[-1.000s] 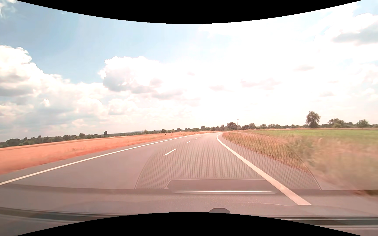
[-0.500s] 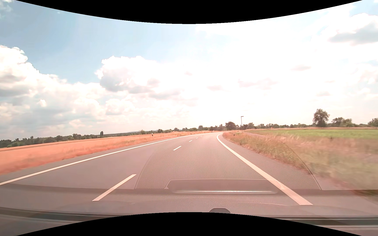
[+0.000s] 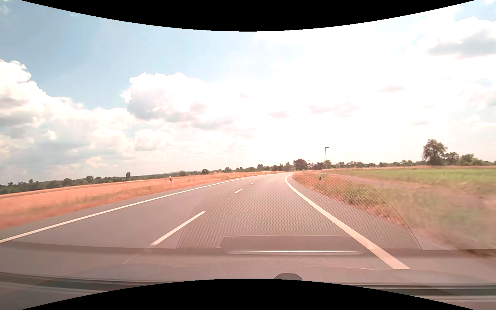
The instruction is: Follow the waypoints while adhering to traffic rules and regulations
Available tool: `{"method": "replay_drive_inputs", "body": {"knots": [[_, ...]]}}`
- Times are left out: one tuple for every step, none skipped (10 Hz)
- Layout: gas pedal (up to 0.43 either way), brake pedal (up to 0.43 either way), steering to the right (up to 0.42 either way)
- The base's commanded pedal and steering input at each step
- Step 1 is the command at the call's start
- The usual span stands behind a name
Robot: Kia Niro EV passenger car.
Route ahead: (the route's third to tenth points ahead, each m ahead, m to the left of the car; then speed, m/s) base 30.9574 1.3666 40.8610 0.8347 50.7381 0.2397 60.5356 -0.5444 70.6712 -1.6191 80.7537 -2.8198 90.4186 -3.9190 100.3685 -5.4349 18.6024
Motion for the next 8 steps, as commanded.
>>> {"method": "replay_drive_inputs", "body": {"knots": [[0.039,0.000,0.002],[0.039,0.000,0.002],[0.039,0.000,0.002],[0.039,0.000,0.002],[0.039,0.000,0.002],[0.039,0.000,0.002],[0.039,0.000,0.002],[0.039,0.000,0.002]]}}
